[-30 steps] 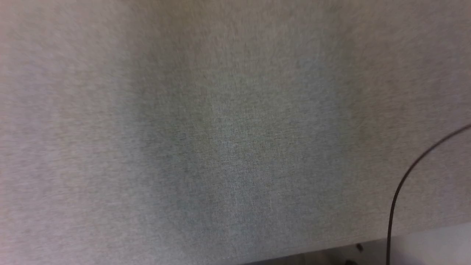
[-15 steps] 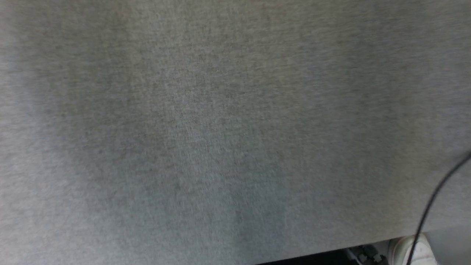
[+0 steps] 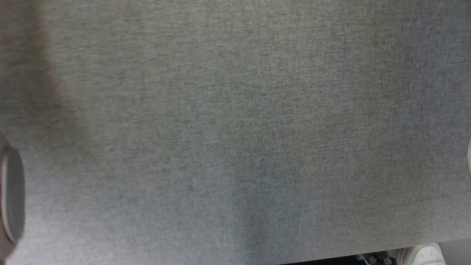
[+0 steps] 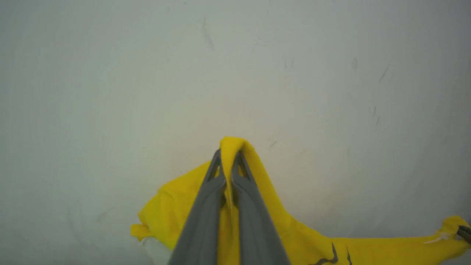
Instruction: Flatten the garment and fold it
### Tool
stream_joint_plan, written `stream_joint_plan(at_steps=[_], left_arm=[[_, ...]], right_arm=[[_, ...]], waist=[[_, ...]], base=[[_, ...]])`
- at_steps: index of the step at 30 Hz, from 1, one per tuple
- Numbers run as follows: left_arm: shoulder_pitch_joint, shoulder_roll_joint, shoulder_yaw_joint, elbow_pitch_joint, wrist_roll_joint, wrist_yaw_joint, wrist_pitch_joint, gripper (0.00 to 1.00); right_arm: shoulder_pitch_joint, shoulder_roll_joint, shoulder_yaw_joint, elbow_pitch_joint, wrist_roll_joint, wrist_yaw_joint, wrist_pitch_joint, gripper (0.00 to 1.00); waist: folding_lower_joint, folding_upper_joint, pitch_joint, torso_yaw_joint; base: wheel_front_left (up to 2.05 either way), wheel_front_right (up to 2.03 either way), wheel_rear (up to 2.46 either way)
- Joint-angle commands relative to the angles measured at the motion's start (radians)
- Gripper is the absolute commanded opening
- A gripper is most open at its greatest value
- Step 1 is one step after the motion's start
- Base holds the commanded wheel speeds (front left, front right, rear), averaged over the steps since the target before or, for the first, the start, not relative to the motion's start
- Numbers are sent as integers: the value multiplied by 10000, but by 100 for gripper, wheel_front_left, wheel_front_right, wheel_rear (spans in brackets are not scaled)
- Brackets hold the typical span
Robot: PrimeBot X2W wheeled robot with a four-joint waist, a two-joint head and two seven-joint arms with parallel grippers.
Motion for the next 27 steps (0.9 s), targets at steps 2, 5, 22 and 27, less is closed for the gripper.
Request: stream_joint_plan(at_steps=[2, 5, 22, 27], left_arm=[[1205, 195, 109, -686, -448, -89, 489, 0], [2723, 283, 261, -1811, -892, 20, 1050, 0], [11137, 51, 603, -5590, -1885, 1214, 2082, 0], [12864, -85, 388, -5350, -2079, 1201, 2197, 0]], right_arm=[[708, -248, 537, -246, 849, -21, 180, 0], [1619, -712, 1061, -974, 1902, -21, 560, 0], [9033, -1377, -488, -5478, 4598, -21, 2148, 0], [11218, -887, -1201, -5879, 4972, -21, 2307, 0]], waist=[[1, 0, -474, 285], [1, 0, -692, 386], [1, 0, -2923, 717], [1, 0, -3874, 816]], base=[[0, 0, 0], [0, 0, 0], [0, 0, 0], [0, 0, 0]])
